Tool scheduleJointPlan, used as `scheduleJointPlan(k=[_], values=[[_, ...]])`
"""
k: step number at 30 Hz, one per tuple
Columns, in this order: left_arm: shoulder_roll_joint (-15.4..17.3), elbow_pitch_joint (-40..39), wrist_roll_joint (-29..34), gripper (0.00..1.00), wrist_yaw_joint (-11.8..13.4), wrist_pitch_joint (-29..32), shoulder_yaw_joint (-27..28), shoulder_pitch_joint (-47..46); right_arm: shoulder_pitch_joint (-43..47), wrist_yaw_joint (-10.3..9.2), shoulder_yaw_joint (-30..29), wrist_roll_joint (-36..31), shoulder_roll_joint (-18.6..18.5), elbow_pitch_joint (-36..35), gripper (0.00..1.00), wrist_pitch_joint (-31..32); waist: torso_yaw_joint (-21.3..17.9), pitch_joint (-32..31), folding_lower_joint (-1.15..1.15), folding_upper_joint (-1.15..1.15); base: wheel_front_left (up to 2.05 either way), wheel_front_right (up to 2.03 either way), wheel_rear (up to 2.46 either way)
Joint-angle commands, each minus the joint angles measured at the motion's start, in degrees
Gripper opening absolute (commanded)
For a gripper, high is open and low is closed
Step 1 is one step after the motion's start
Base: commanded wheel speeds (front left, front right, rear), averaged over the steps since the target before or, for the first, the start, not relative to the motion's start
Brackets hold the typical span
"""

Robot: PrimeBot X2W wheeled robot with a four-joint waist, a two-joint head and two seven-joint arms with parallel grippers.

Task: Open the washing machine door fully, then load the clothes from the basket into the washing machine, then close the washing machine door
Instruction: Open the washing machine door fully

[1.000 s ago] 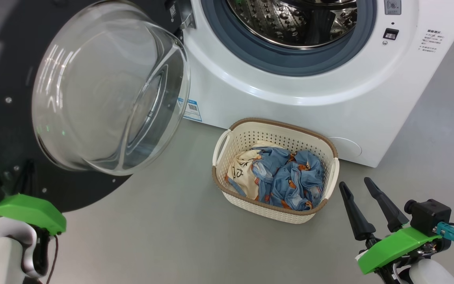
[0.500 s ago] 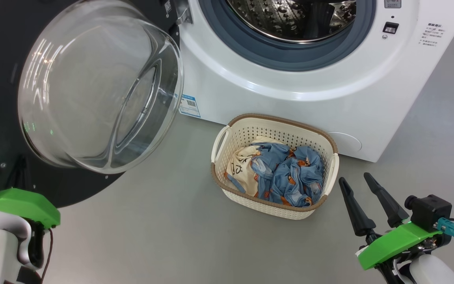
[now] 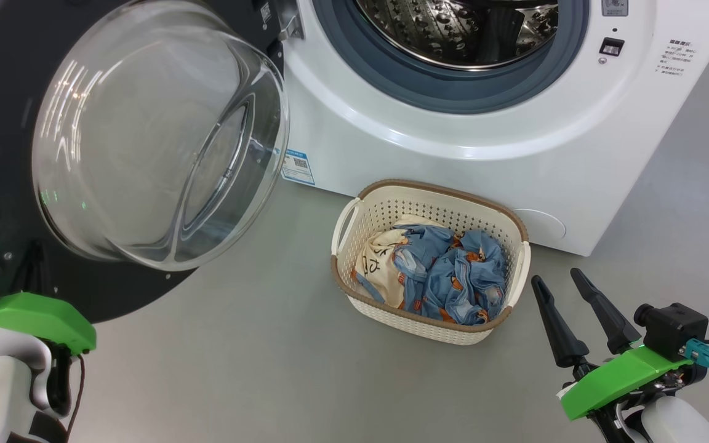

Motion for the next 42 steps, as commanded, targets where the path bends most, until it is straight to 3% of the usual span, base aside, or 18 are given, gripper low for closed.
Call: scheduleJointPlan(k=[1, 18, 19, 22, 23, 42], values=[[3.0, -0.6, -0.2, 0.0, 0.2, -1.0, 1.9, -2.4, -1.2, 0.33, 0.9, 0.8, -0.6, -1.3, 1.0, -0.7, 0.0, -0.1, 0.0, 0.0, 0.0, 0.0, 0.0], [0.7, -7.0, -0.8, 0.0, -1.6, -2.0, 1.0, 3.3, -1.3, 0.33, 0.5, 1.0, -0.2, -1.0, 1.0, -0.7, -1.0, -1.2, 0.0, 0.0, 0.0, 0.0, 0.0], [0.6, -7.9, -0.8, 0.06, -1.6, -2.0, 1.0, 3.8, -1.2, 0.33, 0.5, 1.0, -0.2, -1.0, 1.0, -0.7, -1.1, -1.3, 0.0, 0.0, 0.0, 0.0, 0.0], [-0.1, -10.7, -0.8, 0.56, -1.6, -2.1, 0.7, 5.5, -1.2, 0.33, 0.5, 1.0, -0.2, -1.0, 1.0, -0.7, -1.4, -1.4, 0.0, 0.0, 0.0, 0.0, 0.0], [-0.3, -11.6, -0.8, 0.99, -1.5, -2.1, 0.7, 6.1, -1.2, 0.33, 0.6, 1.0, -0.2, -1.0, 1.0, -0.7, -1.6, -1.4, 0.0, 0.0, 0.0, 0.0, 0.0], [-3.9, -33.5, 1.1, 1.0, 3.4, -2.2, -1.9, 19.5, -1.3, 0.33, 0.7, 0.6, -0.5, -1.2, 1.0, -0.7, -12.0, -3.5, 0.0, 0.0, 0.0, 0.0, 0.0]])
